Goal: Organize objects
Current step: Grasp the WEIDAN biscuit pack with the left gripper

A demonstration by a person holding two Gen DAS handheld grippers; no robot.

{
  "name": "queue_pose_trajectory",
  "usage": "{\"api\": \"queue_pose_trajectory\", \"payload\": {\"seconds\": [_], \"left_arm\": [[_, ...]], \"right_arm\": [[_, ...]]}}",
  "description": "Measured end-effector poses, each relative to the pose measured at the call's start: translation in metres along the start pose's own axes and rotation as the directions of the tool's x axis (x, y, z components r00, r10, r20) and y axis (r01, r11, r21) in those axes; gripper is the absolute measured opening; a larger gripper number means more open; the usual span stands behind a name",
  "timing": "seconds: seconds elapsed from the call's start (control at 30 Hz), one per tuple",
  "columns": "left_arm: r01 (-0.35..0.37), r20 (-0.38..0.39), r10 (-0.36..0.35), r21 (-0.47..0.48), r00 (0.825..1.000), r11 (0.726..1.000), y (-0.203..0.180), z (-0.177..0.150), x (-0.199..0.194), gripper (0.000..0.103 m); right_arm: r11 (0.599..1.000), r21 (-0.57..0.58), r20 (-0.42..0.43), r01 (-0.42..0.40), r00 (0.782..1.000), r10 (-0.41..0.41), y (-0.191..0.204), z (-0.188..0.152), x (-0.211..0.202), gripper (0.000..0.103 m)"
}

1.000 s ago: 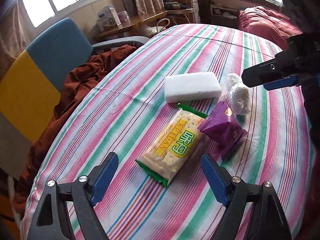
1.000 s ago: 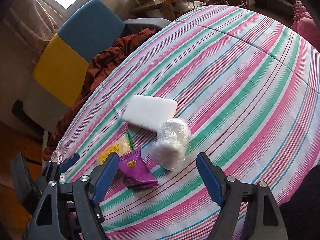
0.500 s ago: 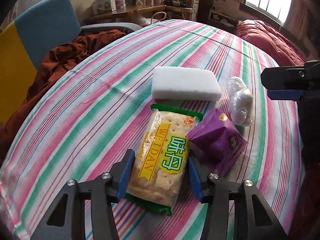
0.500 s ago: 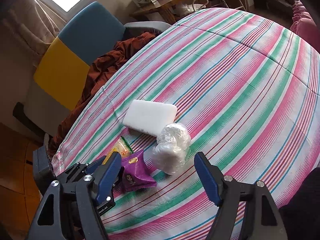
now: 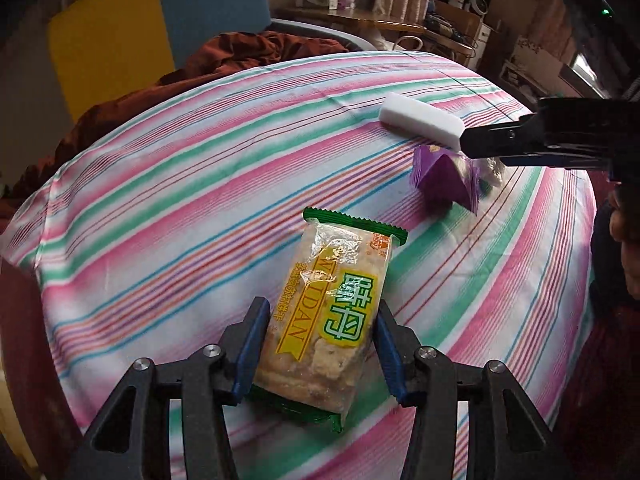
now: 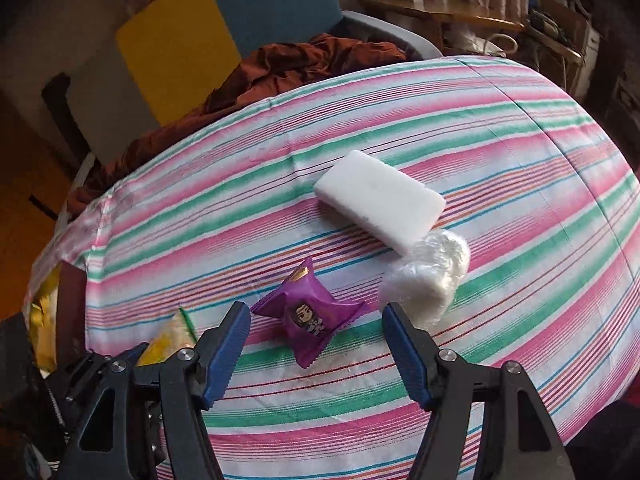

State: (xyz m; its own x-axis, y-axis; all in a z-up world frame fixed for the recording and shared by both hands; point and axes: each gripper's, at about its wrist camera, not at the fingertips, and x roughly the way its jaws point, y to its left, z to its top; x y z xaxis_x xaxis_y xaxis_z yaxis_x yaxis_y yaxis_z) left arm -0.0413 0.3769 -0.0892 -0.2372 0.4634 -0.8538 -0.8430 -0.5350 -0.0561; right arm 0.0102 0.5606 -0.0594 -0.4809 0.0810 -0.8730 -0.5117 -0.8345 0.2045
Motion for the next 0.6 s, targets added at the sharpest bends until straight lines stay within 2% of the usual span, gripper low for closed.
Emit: {"api": "queue_pose_trajectory", "payload": {"seconds": [0.07,0.2,0.3,0.37,0.4,0.43,0.6], "left_arm": [[-0.012,0.013,0.012,-0.029,1.0,1.0,0.003,-0.017,-0.011,0.052],[-0.006,0.029,0.008,-0.069,1.0,0.998,0.007,-0.04,-0.028,0.052],[-0.004,0.038,0.006,-0.075,0.999,0.997,0.009,-0.047,-0.032,0.052],[-0.003,0.041,0.006,-0.08,0.999,0.997,0.009,-0.047,-0.032,0.052],[-0.006,0.043,0.009,-0.079,0.999,0.997,0.007,-0.043,-0.028,0.052],[-0.011,0.048,0.015,-0.076,0.999,0.997,0.006,-0.044,-0.028,0.052],[-0.038,0.097,0.044,-0.062,0.994,0.997,0.002,-0.048,-0.026,0.052]], "right_arm": [[0.995,-0.088,-0.014,0.044,0.999,-0.046,0.015,-0.001,0.006,0.07],[0.957,-0.247,-0.028,0.153,0.986,-0.165,0.036,0.0,0.023,0.07],[0.93,-0.314,-0.057,0.193,0.973,-0.222,0.042,0.001,0.041,0.07],[0.923,-0.321,-0.064,0.214,0.967,-0.246,0.039,0.002,0.05,0.066],[0.929,-0.311,-0.071,0.201,0.97,-0.233,0.037,0.003,0.052,0.046],[0.939,-0.297,-0.078,0.172,0.976,-0.203,0.035,0.004,0.052,0.038],[0.951,-0.294,-0.1,0.094,0.987,-0.129,0.043,-0.005,0.047,0.037]]}}
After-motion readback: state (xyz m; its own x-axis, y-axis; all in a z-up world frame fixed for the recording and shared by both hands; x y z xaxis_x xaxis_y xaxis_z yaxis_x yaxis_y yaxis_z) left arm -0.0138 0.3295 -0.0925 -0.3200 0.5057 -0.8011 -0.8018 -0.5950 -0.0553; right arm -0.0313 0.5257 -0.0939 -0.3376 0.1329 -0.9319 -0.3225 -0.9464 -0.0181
